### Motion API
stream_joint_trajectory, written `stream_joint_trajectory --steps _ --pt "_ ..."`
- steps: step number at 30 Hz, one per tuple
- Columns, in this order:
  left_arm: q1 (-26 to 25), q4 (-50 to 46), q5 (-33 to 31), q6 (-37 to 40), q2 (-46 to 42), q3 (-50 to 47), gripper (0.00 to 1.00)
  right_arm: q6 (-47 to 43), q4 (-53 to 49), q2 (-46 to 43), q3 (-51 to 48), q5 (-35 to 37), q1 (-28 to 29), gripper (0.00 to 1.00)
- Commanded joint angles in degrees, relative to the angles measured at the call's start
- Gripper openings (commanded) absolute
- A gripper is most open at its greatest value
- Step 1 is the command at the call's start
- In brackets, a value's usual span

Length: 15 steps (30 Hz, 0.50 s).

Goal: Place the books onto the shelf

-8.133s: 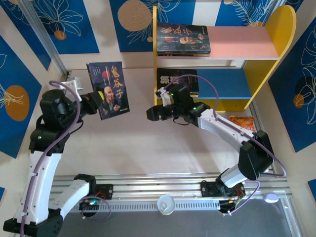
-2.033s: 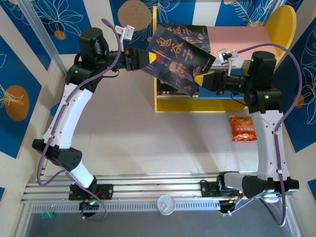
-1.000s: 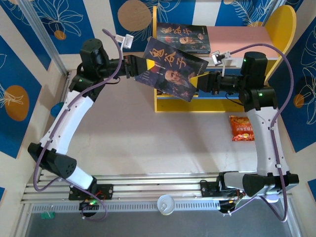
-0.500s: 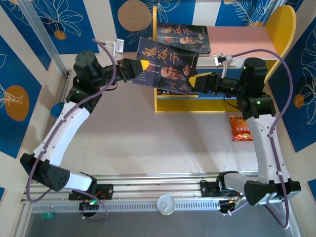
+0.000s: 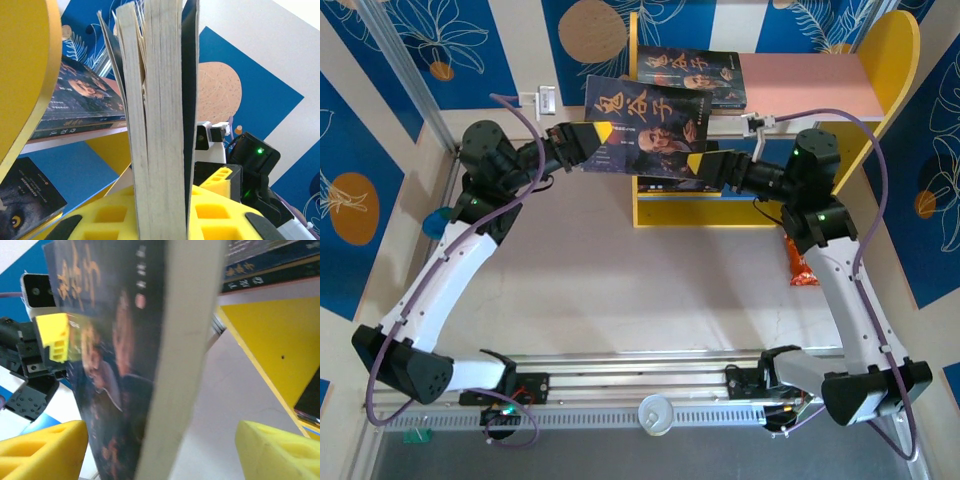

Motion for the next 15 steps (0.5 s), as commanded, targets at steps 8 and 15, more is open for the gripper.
stream_joint_trajectory --steps 8,15 --pt "0.61 11.07 -1.37 -3.74 -1.91 -1.22 0.00 3.57 7.30 2.99 2.74 2.79 4.37 0.40" --pt "0.62 11.64 -0.62 -5.01 -0.70 -1.98 0.00 1.61 5.38 3.53 6.61 1.66 4.37 0.08"
